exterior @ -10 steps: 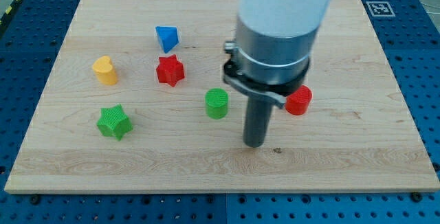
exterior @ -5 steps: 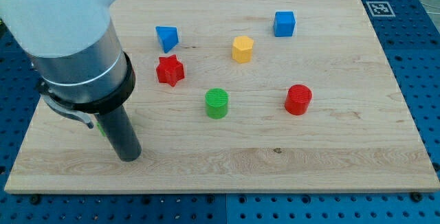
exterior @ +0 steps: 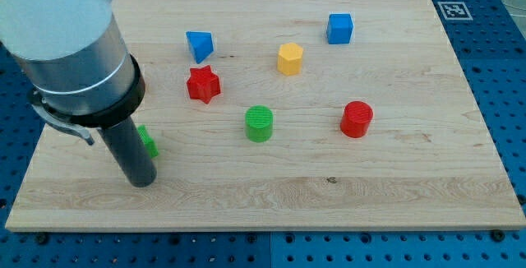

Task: Push the green star into the yellow heart

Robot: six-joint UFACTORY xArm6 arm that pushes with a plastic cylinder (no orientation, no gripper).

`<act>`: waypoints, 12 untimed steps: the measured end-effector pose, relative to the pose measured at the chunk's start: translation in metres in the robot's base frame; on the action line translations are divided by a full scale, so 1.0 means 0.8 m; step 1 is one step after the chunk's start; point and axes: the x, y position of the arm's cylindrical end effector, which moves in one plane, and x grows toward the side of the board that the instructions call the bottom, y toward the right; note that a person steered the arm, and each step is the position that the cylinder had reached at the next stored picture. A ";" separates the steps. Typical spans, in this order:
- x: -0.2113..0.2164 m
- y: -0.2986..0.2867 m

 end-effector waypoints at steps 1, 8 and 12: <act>-0.017 0.000; -0.028 -0.001; -0.033 -0.029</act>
